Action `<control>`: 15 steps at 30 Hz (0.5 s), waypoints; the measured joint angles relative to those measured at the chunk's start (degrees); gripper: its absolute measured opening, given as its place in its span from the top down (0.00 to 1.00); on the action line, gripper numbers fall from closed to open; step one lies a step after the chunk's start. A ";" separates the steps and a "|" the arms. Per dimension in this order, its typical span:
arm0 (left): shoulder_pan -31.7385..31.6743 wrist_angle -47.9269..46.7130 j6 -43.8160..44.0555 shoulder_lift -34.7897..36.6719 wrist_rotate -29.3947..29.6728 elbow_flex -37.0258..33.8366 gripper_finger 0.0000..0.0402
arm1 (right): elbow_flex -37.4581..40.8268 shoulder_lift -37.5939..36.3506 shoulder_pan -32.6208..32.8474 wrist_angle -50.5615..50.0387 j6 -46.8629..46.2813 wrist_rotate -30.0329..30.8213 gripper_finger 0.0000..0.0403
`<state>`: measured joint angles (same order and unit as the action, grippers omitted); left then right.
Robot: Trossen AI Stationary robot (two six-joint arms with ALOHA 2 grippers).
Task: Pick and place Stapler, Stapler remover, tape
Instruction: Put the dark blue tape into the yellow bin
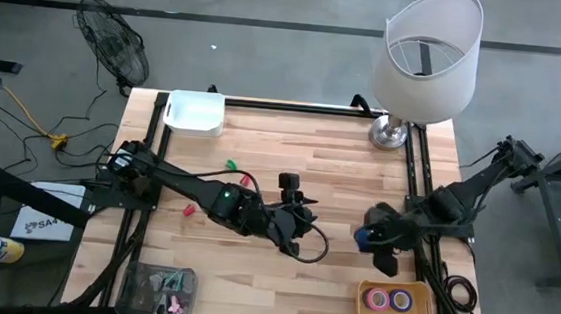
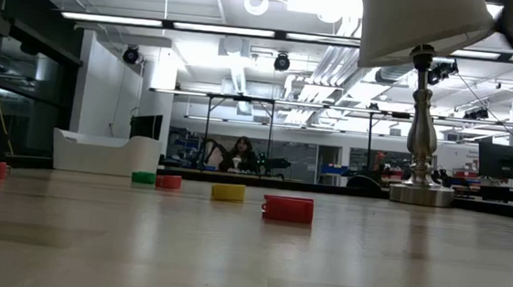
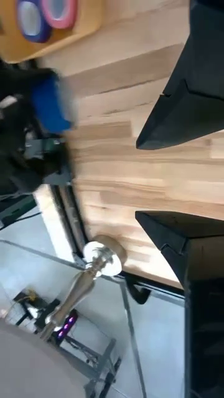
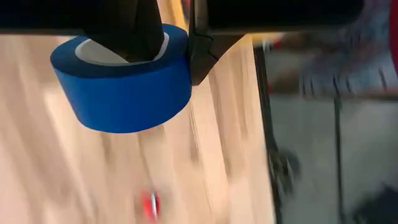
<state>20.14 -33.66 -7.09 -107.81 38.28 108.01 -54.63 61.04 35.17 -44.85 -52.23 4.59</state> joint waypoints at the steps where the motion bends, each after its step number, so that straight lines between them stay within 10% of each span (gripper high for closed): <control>1: 0.00 -0.77 0.00 0.00 -0.02 0.00 0.59 | 0.00 0.01 1.05 -2.08 -1.67 -1.52 0.92; 15: -6.98 -9.76 -1.06 0.00 -8.17 0.02 0.59 | 0.00 0.08 22.27 -4.53 -25.93 -11.14 0.92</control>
<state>13.17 -43.42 -8.15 -107.81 30.11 108.03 -54.63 61.12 57.44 -49.37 -78.16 -6.55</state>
